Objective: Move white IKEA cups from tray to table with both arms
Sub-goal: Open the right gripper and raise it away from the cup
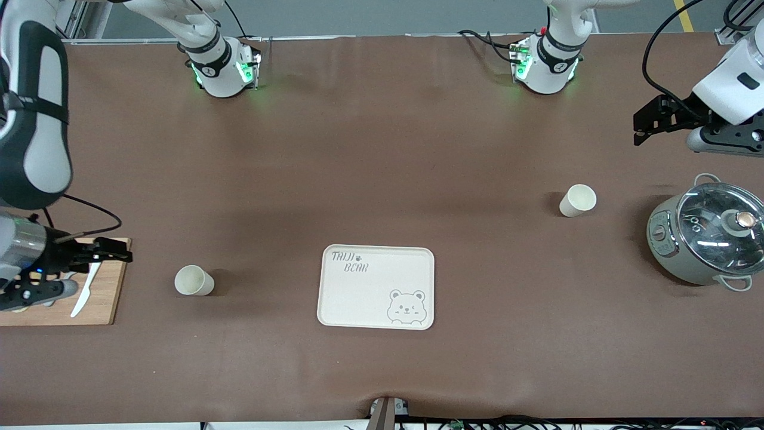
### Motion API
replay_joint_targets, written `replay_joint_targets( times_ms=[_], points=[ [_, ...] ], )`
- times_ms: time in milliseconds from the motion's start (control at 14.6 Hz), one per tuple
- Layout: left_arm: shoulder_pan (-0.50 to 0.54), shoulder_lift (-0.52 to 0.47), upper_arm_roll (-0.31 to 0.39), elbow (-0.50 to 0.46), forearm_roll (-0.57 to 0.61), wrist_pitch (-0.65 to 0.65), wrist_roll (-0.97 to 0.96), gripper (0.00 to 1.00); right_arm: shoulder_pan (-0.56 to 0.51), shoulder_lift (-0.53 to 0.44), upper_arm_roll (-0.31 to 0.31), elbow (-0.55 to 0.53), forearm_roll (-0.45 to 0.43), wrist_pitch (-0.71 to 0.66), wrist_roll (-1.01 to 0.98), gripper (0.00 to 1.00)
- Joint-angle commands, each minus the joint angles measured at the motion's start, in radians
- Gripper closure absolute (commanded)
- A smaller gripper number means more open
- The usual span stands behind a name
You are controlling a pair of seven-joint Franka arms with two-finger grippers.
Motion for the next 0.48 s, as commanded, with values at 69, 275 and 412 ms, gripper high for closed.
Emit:
replay_joint_targets(
  times_ms=[69,275,412],
  points=[
    [0.004,0.003,0.002,0.010,-0.014,0.002,-0.003,0.00,-0.007,-0.055,0.007,0.053,-0.060,-0.086,0.062,0.00],
    [0.004,0.003,0.002,0.008,-0.014,0.002,-0.003,0.00,0.002,-0.103,0.011,0.053,-0.060,-0.149,0.157,0.00],
    [0.005,0.005,0.002,0.008,-0.014,0.002,-0.003,0.00,0.020,-0.132,0.014,0.053,-0.061,-0.156,0.212,0.00]
  ],
)
